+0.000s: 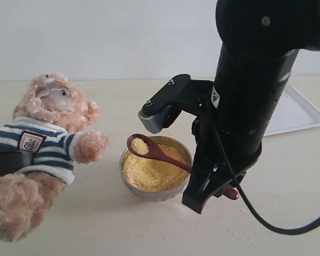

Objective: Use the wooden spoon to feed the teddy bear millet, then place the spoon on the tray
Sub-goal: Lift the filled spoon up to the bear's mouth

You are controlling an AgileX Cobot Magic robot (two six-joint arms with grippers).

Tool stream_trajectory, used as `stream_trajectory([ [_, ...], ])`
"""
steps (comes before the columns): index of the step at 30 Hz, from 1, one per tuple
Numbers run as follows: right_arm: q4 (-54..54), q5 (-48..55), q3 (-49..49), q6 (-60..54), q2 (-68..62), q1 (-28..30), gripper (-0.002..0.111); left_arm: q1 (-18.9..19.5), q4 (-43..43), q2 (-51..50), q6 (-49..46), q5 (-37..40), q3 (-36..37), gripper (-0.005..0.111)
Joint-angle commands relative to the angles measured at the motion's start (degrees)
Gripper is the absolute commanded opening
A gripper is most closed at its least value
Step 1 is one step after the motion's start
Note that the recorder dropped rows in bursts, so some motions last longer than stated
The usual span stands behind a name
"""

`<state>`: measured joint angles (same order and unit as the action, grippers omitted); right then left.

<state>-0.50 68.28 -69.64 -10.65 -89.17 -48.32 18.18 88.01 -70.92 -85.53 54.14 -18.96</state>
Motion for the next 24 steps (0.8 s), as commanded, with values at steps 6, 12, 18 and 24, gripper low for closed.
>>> stream_trajectory([
  [6,-0.4,1.7,-3.3,-3.2,0.7,0.4,0.000,0.1,0.9,0.4,-0.2,1.2,0.0,0.005],
  [12,-2.0,1.7,-8.8,-3.4,0.5,-0.3,0.000,0.1,0.9,0.4,-0.2,1.2,0.0,0.005],
  [18,-3.4,1.7,-12.8,-3.4,-0.7,-2.0,0.000,0.1,0.9,0.4,-0.2,1.2,0.0,0.005],
  [24,-3.4,1.7,-16.9,-3.2,-4.7,-5.3,0.000,0.1,0.9,0.4,-0.2,1.2,0.0,0.005],
])
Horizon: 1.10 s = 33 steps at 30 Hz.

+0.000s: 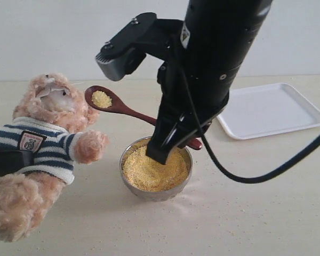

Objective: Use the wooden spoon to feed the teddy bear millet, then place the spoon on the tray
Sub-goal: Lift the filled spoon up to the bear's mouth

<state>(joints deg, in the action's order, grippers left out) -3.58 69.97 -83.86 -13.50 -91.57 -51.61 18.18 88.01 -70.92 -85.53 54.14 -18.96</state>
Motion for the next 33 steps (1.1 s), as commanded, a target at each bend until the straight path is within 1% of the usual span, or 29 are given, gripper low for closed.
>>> stream_trajectory([
  [1,-0.3,0.0,-3.4,-0.3,-3.1,-2.4,0.000,0.1,0.9,0.4,-0.2,1.2,0.0,0.005],
  [6,-2.3,0.0,-7.1,-0.1,-6.2,-4.4,0.000,0.1,0.9,0.4,-0.2,1.2,0.0,0.005],
  [13,-4.5,0.0,-8.2,-0.2,-7.7,-4.4,0.000,0.1,0.9,0.4,-0.2,1.2,0.0,0.005],
  [24,-4.7,0.0,-8.7,-2.4,-8.3,-3.6,0.000,0.1,0.9,0.4,-0.2,1.2,0.0,0.005],
  [30,-4.4,0.0,-13.7,-2.4,-10.7,-2.8,0.000,0.1,1.0,0.4,-0.2,1.3,0.0,0.005],
  [33,-4.3,0.0,-14.1,-2.5,-11.8,-2.7,0.000,0.1,1.0,0.4,-0.2,1.3,0.0,0.005],
])
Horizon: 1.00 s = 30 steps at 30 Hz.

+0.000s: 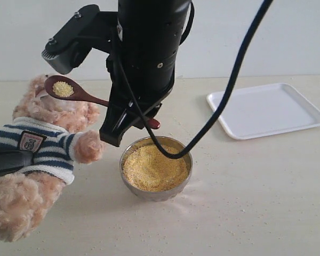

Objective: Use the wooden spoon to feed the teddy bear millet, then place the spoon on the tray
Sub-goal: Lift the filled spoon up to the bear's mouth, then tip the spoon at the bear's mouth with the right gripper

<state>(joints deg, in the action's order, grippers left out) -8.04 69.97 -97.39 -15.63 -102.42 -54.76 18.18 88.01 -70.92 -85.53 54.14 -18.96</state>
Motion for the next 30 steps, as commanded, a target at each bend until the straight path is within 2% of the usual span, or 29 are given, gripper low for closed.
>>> stream_trajectory([
  [1,0.2,0.0,-0.6,-0.5,-1.4,0.5,0.000,0.1,1.0,0.4,-0.2,1.3,0.0,0.005],
  [14,-4.0,0.0,-1.5,-1.2,-4.2,0.5,0.000,0.1,1.0,0.4,-0.2,1.3,0.0,0.005],
  [30,-13.7,0.0,-4.2,-1.4,-6.2,-4.8,0.000,0.1,1.0,0.4,-0.2,1.3,0.0,0.005],
])
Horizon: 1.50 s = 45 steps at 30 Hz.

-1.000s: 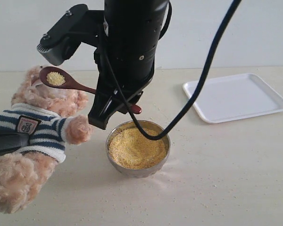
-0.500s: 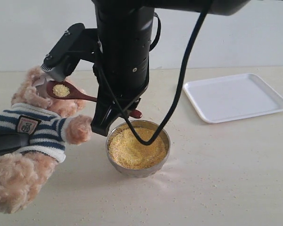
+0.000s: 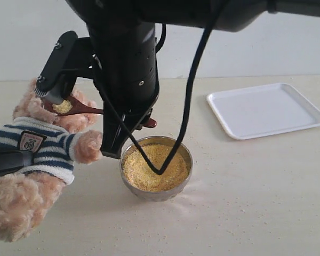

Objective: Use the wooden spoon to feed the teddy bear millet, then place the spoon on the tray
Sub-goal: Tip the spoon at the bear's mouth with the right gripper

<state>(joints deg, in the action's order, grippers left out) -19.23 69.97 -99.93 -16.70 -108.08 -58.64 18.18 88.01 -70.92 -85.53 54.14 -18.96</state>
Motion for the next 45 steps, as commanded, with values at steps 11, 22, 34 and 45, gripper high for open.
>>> stream_trajectory([
  [11,-10.7,-0.6,-2.1,0.4,-3.1,-3.2,0.000,0.1,1.0,0.4,-0.2,1.3,0.0,0.005],
  [22,-22.0,-3.4,-2.1,6.8,-3.5,-6.3,0.000,0.1,1.0,0.4,-0.2,1.3,0.0,0.005],
  [34,-26.8,0.0,-1.0,9.3,-3.5,-7.8,0.000,0.1,1.0,0.4,-0.2,1.3,0.0,0.005],
  [45,-31.6,-1.2,2.9,14.8,-3.5,-9.3,0.000,0.1,1.0,0.4,-0.2,1.3,0.0,0.005],
])
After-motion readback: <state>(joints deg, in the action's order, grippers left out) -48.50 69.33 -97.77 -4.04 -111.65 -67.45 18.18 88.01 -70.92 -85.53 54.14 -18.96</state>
